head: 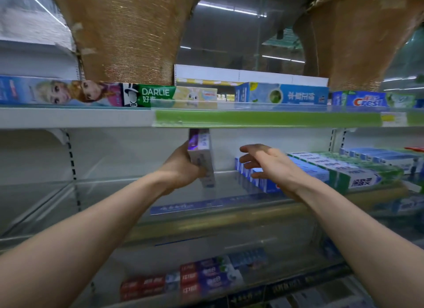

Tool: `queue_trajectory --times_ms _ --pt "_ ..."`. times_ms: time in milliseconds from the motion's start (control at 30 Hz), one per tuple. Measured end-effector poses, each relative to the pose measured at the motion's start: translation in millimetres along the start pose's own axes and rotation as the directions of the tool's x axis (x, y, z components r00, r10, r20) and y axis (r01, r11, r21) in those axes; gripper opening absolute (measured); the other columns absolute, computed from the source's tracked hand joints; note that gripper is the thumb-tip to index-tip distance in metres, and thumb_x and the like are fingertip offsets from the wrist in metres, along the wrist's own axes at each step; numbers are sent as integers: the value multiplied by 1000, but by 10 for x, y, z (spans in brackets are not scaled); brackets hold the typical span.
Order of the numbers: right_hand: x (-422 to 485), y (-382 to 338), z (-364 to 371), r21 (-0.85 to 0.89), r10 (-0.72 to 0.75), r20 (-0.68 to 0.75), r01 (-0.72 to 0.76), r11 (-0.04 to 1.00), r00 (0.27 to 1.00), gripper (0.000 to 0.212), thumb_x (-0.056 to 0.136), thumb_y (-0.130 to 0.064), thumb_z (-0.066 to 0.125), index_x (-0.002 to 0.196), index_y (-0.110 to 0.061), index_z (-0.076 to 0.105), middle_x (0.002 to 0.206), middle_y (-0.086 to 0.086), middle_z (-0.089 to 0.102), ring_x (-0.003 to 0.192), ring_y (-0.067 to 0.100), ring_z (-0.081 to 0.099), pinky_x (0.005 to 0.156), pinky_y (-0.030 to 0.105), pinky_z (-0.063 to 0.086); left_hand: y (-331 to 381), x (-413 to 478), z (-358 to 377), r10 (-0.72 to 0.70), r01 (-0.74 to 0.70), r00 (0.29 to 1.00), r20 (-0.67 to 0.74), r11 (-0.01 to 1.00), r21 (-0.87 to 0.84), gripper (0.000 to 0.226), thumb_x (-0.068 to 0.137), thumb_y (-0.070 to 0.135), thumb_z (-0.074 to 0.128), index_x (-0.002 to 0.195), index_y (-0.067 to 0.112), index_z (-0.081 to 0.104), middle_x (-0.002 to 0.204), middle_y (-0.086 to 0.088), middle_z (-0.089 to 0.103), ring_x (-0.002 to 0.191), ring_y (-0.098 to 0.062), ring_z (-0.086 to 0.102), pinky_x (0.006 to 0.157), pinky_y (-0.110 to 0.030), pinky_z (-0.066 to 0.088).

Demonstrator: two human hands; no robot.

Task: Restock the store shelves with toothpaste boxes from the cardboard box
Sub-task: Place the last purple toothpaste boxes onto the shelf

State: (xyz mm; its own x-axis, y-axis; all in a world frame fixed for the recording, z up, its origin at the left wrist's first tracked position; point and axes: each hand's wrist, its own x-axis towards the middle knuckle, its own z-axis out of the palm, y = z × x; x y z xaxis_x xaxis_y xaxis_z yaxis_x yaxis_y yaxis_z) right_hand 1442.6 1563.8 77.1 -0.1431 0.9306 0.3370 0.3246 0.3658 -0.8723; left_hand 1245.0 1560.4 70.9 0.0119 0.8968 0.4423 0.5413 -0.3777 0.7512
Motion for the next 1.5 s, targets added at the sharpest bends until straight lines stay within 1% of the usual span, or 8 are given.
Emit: queue_trajectory --times_ms 100,267,433,600,733,867,1033,1500 --pt "221 163 101 -23 29 6 -29 999 1000 21 101 -25 41 110 -26 60 114 3 64 113 19 58 92 35 48 -123 8 -70 -108 117 993 47 922 -370 28 77 -19 59 93 4 64 86 -9 67 83 -21 64 66 -16 54" --pt "519 332 241 23 156 149 -161 987 976 22 98 -37 44 106 -24 60 113 -2 59 103 19 60 82 37 53 -300 85 -88 -112 236 971 210 568 -788 32 76 -24 52 92 3 59 96 -15 67 99 -28 63 87 -37 54" --pt "787 455 176 225 168 414 -280 933 895 21 98 -27 48 108 -17 63 91 8 64 77 19 64 64 32 57 -463 252 -45 -164 326 945 283 405 -854 41 61 -16 55 99 -1 59 104 -21 67 94 -31 69 84 -43 56" --pt "1194 576 -61 241 90 439 -214 947 894 25 92 -6 56 115 -12 63 104 8 66 92 20 62 85 41 56 -629 472 -174 -378 312 912 160 385 -869 22 67 -3 53 88 4 57 94 -17 65 80 -29 69 73 -45 56" --pt "1480 619 -147 -63 34 365 -11 998 930 41 86 -5 66 125 -16 59 124 10 59 104 20 59 91 33 46 -732 643 -196 -385 327 922 44 713 -621 24 85 0 58 102 16 58 100 -10 64 85 -24 63 72 -37 57" --pt "1748 643 -74 -365 -25 346 160 917 938 48 83 -5 69 129 -12 58 125 4 62 98 14 57 80 16 39 -805 879 -185 -372 365 926 -67 926 -91 23 82 11 71 103 16 62 100 -9 66 81 -18 59 72 -31 48" --pt "1984 783 7 -592 -92 334 284 754 938 35 81 -18 70 116 -19 65 113 -2 64 104 17 59 92 27 45 -847 1128 -122 -239 276 952 -190 940 202 25 79 14 76 98 12 60 81 -2 61 63 -10 52 48 -10 39" --pt "2023 943 48 -772 -157 369 396 497 916 20 87 -27 62 107 -26 58 109 -1 57 98 20 49 78 28 36 -996 1249 30 -234 263 963 -136 691 673 36 77 35 75 101 10 68 99 -7 67 92 -26 62 75 -30 47"
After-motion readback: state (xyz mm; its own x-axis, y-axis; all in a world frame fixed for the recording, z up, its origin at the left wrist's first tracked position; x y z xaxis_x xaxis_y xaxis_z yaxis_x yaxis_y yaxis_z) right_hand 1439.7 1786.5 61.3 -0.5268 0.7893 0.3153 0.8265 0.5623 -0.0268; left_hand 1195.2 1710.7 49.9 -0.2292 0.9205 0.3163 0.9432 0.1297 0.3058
